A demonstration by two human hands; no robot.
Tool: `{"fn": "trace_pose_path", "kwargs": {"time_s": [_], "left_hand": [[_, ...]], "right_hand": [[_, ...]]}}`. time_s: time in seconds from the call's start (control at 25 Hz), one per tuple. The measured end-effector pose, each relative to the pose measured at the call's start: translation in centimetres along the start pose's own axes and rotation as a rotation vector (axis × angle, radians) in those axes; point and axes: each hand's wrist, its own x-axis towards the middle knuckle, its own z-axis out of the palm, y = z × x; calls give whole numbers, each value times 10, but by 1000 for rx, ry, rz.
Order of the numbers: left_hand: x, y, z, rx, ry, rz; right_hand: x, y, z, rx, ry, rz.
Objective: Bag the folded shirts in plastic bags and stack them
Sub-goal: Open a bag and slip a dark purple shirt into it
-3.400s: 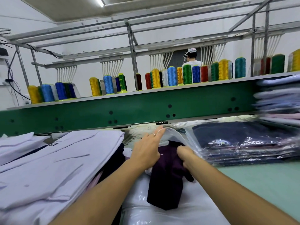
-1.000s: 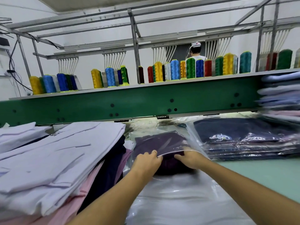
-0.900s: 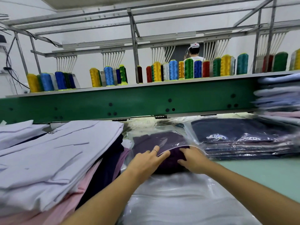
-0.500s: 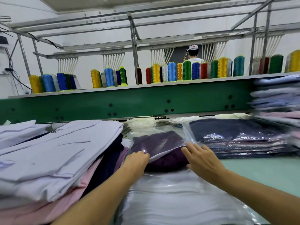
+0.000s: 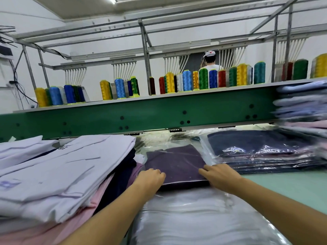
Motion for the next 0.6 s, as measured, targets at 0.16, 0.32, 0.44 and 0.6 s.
{"fn": "trace_pose_path", "kwargs": {"time_s": [0.16, 0.32, 0.44, 0.6], "left_hand": [[-7, -7, -6, 4, -86, 46], [-16, -11, -12, -76, -270, 110], [-24, -9, -17, -194, -445, 99], [-25, -9, -25, -292, -588, 21]], "right_hand": [[-7, 14, -21, 13, 37, 0], [-27, 7, -24, 120, -89, -41], [-42, -2, -21, 425, -272, -43], [-47, 7, -33, 1035, -520, 62]]}}
